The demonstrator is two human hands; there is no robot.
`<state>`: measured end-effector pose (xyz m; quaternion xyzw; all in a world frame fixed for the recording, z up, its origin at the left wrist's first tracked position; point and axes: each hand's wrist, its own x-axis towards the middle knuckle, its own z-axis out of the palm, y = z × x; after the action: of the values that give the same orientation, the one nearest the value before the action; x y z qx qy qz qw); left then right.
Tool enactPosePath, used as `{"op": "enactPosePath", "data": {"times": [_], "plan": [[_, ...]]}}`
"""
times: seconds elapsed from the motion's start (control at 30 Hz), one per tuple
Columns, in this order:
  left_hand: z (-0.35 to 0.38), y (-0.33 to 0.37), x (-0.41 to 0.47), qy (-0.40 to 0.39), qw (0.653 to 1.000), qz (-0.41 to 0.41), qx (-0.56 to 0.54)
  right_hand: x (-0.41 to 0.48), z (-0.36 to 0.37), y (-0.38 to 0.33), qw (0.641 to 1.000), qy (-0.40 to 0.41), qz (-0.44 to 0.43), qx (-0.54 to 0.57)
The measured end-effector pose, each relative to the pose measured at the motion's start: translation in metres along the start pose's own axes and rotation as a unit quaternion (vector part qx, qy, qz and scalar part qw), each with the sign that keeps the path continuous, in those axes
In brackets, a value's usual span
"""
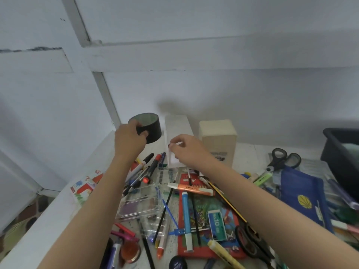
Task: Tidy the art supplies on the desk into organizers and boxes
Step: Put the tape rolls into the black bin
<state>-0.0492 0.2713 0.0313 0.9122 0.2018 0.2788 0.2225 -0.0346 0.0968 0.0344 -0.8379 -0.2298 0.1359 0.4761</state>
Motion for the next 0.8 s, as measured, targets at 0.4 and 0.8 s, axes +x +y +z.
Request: {"op": "enactPosePath", "data": {"times": [0.4, 0.8], "plan": [[-0.026, 0.122, -0.045, -0.004, 0.985, 0.134, -0.109, -0.030, -0.110, -0.006, 0.967, 0.105, 0.074, 0.220], [0.048, 0.267, -0.118, -0.122, 0.934, 0.280, -0.186, -0.122, -0.255, 0.077, 0.964, 0.182, 0.124, 0.146]]}}
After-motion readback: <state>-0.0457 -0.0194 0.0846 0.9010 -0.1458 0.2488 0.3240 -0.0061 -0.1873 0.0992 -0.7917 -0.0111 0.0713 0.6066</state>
